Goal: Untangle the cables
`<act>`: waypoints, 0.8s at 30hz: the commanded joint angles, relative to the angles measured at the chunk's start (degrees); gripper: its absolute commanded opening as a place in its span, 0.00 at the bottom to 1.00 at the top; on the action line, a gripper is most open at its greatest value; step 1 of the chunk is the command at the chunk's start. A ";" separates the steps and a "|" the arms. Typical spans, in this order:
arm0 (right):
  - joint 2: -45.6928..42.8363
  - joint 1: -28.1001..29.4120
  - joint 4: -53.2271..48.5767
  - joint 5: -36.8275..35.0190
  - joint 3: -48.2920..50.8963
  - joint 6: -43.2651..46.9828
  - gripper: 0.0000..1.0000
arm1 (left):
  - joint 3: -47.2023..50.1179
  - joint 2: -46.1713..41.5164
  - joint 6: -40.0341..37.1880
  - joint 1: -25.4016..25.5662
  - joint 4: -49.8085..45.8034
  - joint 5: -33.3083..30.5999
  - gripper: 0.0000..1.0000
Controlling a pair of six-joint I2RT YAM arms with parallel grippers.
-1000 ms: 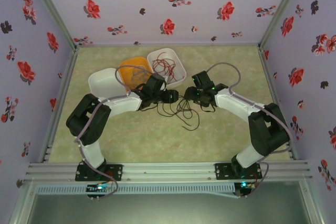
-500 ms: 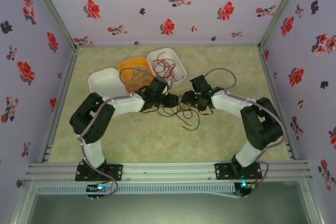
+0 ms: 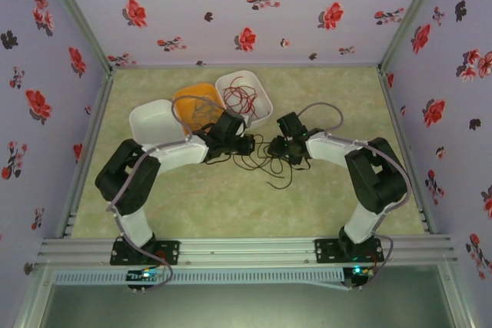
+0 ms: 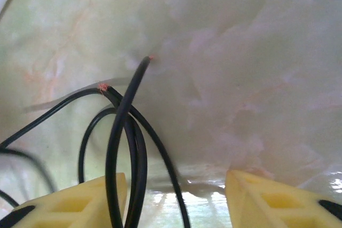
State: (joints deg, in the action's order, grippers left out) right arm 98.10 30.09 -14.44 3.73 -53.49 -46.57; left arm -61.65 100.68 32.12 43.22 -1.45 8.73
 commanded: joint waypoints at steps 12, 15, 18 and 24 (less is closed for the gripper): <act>-1.48 -3.08 -5.50 -9.29 2.74 0.95 0.46 | 4.05 -24.12 -7.55 -5.94 -6.80 -11.79 0.00; -1.39 -3.76 -5.34 -9.82 3.28 0.82 0.45 | 4.43 -29.69 -9.07 -8.30 -8.91 -14.56 0.00; -1.51 -4.20 -5.24 -10.05 3.71 0.52 0.44 | 4.82 -34.77 -9.84 -11.05 -10.67 -17.25 0.00; -2.93 -4.85 -5.42 -11.05 4.36 0.42 0.44 | 5.14 -42.13 -9.85 -16.99 -13.21 -19.35 0.00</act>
State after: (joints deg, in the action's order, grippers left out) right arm 96.16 26.59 -15.27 -2.11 -50.96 -46.54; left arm -57.17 60.69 23.79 27.99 -11.84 -7.60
